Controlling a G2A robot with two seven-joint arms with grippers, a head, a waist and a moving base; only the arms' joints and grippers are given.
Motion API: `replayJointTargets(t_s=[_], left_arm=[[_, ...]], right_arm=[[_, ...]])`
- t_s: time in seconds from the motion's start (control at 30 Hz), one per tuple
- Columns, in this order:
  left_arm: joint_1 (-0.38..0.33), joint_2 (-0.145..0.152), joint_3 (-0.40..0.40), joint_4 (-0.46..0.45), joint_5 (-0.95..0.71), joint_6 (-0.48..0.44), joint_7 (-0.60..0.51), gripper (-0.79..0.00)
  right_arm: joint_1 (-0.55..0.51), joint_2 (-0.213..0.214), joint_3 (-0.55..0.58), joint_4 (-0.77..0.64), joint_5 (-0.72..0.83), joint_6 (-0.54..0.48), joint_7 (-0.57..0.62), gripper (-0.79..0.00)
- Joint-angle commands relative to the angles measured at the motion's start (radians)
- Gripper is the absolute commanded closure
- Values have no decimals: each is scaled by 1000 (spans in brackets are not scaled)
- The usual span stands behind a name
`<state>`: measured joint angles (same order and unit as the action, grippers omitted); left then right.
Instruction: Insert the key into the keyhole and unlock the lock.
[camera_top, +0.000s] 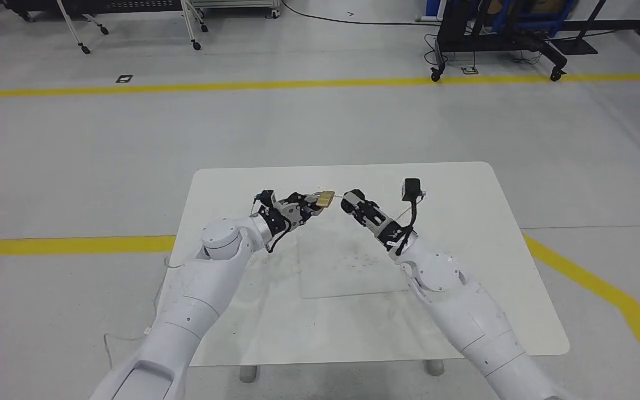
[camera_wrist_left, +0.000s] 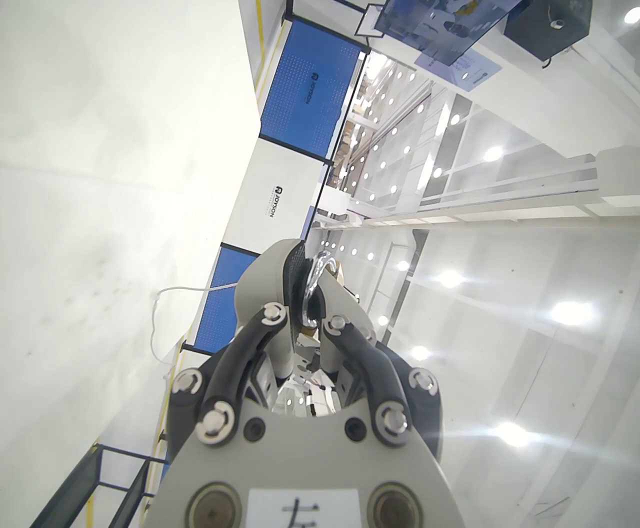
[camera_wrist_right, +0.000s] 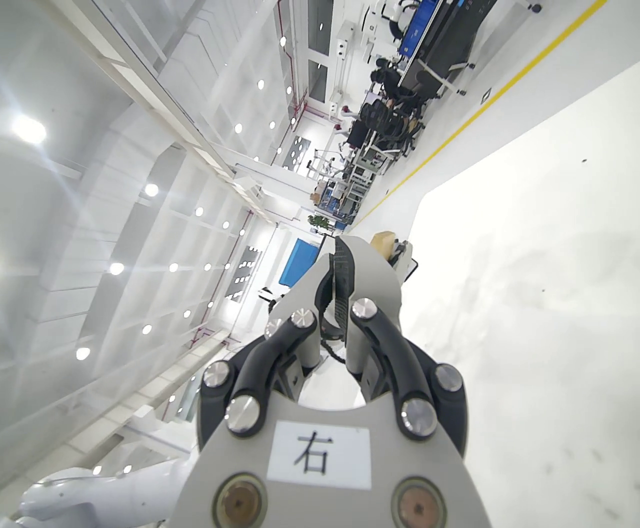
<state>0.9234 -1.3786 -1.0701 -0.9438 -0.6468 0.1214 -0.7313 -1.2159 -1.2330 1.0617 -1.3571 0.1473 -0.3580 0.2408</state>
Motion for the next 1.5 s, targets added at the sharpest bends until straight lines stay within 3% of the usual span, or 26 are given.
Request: replayJointTargets(t_s=[0.0, 0.53, 0.77, 1.03, 1.27, 1.47], left_arm=[[-1, 0, 2, 1, 3, -8, -20, 0], [-6, 1, 18, 10, 20, 9, -117, 0], [-10, 0, 20, 15, 25, 14, -112, 0], [-13, -6, 9, 29, -3, 59, -8, 0], [-14, -11, 9, 31, -13, 88, 50, 0], [-13, -12, 12, 26, -3, 86, 42, 0]], right_arm=[[2, -1, 11, -1, 7, 11, -12, 0], [77, -37, -22, 118, -27, 3, -95, 0], [90, -48, -51, 142, -29, -15, -24, 0], [53, -43, -15, 98, -51, -46, -22, 0], [-19, -42, -33, 6, -428, -37, -277, 0], [-49, -52, -88, -21, -789, 73, -488, 0]])
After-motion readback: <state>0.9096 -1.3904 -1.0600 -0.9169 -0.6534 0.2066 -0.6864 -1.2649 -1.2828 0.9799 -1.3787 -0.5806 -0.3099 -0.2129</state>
